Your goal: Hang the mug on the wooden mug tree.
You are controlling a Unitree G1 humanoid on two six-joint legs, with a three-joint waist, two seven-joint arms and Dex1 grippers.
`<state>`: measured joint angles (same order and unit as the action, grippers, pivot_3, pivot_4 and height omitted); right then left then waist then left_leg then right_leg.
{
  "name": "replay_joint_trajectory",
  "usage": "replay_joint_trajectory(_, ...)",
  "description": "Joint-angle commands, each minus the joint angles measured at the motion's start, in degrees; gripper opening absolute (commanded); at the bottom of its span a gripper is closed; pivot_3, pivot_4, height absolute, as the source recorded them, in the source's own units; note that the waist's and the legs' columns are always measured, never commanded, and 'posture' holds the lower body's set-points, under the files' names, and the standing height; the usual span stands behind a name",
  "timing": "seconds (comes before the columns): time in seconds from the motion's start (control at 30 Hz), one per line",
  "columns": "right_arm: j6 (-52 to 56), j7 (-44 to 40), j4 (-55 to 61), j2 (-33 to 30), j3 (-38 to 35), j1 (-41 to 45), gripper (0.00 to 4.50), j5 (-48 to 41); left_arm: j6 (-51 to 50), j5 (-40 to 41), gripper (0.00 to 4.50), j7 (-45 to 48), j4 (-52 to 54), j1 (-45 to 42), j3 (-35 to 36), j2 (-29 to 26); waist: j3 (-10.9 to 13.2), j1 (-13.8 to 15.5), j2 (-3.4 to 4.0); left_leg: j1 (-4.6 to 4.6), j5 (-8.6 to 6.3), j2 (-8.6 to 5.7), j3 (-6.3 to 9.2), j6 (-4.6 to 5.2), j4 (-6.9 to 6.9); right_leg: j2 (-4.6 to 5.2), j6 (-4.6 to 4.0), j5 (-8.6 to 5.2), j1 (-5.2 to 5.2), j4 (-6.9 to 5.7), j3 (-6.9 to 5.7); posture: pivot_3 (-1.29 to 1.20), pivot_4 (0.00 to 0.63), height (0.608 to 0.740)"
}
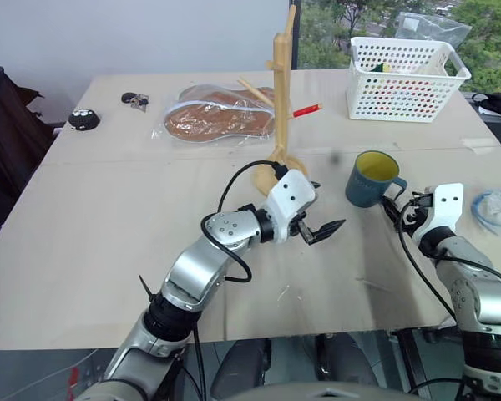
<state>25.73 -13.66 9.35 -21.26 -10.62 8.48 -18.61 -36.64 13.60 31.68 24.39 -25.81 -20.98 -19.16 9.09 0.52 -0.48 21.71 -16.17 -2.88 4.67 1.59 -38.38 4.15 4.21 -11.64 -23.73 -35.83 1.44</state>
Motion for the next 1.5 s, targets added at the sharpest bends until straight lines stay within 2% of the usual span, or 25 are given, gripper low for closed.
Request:
replay_joint_trajectory(0.03, -4.2, -1.0, -2.9, 0.8, 0.2, 2.3, 2.82, 1.4, -0.1, -0.2, 4.5, 0.2, 2.5, -1.2, 0.3, 0.3, 0.0, -0.1, 0.01, 0.0, 0.0, 0.0, 0.0, 0.0, 0.0, 0.0, 0.0, 0.0, 0.0, 0.0, 0.0, 0.0, 0.15, 0.74)
replay_joint_trajectory(0.17, -6.8, -2.5, -6.1, 1.1, 0.3, 3.8, 0.95, 1.9, -0.4, 0.1, 4.5, 0.5, 2.9, -1.5, 1.0, 0.1, 0.0, -0.2, 0.01, 0.0, 0.0, 0.0, 0.01, 0.0, 0.0, 0.0, 0.0, 0.0, 0.0, -0.02, 0.0, 0.0, 0.15, 0.74)
replay_joint_trajectory(0.2, -7.5, -3.2, -6.9, 1.2, 0.3, 4.3, 0.3, 1.9, -0.5, 0.2, 4.5, 0.7, 3.0, -1.5, 1.2, 0.0, 0.0, -0.2, 0.02, 0.0, 0.0, 0.0, 0.0, 0.0, 0.0, 0.0, 0.0, 0.0, 0.0, -0.01, 0.0, 0.0, 0.15, 0.74)
replay_joint_trajectory(0.23, -8.0, -3.8, -7.4, 0.9, 0.4, 4.6, 0.05, 2.0, -0.4, 0.3, 4.5, 0.8, 3.0, -1.5, 1.4, -0.1, 0.0, -0.2, 0.01, 0.0, 0.0, 0.0, 0.0, 0.0, 0.0, 0.0, 0.0, 0.0, 0.0, -0.01, 0.01, 0.0, 0.15, 0.74)
replay_joint_trajectory(0.5, -8.5, -11.5, -7.9, -2.7, 1.4, 5.8, 0.02, 1.6, 2.3, 2.7, 4.5, 2.2, 3.3, 2.4, 5.3, -0.8, 0.0, -1.1, 0.02, 0.0, 0.0, 0.0, 0.01, 0.0, 0.01, 0.01, 0.0, 0.0, -0.01, -0.01, 0.01, 0.0, 0.15, 0.74)
replay_joint_trajectory(0.63, -8.9, -22.0, -7.2, -8.9, 3.5, 10.5, 0.02, 0.5, 9.0, 9.2, 4.5, 4.6, 5.9, 9.7, 11.3, 1.6, 0.0, -1.7, 0.08, -0.02, 0.0, 0.02, -0.04, 0.0, 0.01, 0.02, 0.0, 0.01, -0.01, -0.01, 0.04, 0.0, 0.15, 0.74)
replay_joint_trajectory(0.8, -6.3, -37.7, -10.1, -16.4, 8.2, 23.3, 0.02, -1.9, 18.0, 17.0, 4.5, 4.9, 10.6, 20.1, 19.6, 6.1, 0.1, -1.6, 0.16, -0.04, -0.01, 0.1, -0.15, 0.01, 0.0, 0.03, -0.01, 0.02, -0.04, 0.01, 0.09, 0.0, 0.15, 0.74)
replay_joint_trajectory(0.97, -12.6, -49.7, -22.9, -18.5, 13.9, 39.0, 0.02, 2.1, 28.7, 11.8, 4.5, 1.6, 8.7, 21.6, 22.1, 8.5, 0.1, -0.9, 0.09, -0.01, -0.01, 0.07, -0.03, 0.03, -0.01, 0.05, -0.04, 0.02, 0.02, 0.07, -0.05, 0.0, 0.15, 0.74)
replay_joint_trajectory(1.23, -30.1, -63.9, -54.3, -15.3, 20.2, 62.6, 0.02, 10.6, 35.4, 8.0, 4.5, -3.3, 10.9, 24.2, 18.4, 12.4, 0.1, -1.2, 0.07, 0.11, -0.02, -0.08, -0.05, 0.04, 0.12, 0.31, -0.02, 0.03, -0.11, 0.21, -0.12, 0.0, 0.15, 0.74)
replay_joint_trajectory(1.5, -37.8, -68.2, -71.7, -9.6, 20.7, 73.7, 0.02, 15.5, 37.9, 5.7, 4.5, -6.4, 11.6, 28.0, 15.9, 13.3, 0.1, -1.3, 0.1, 0.2, -0.02, -0.04, -0.1, 0.02, 0.19, 0.3, -0.03, 0.03, -0.34, 0.1, -0.04, 0.0, 0.15, 0.74)
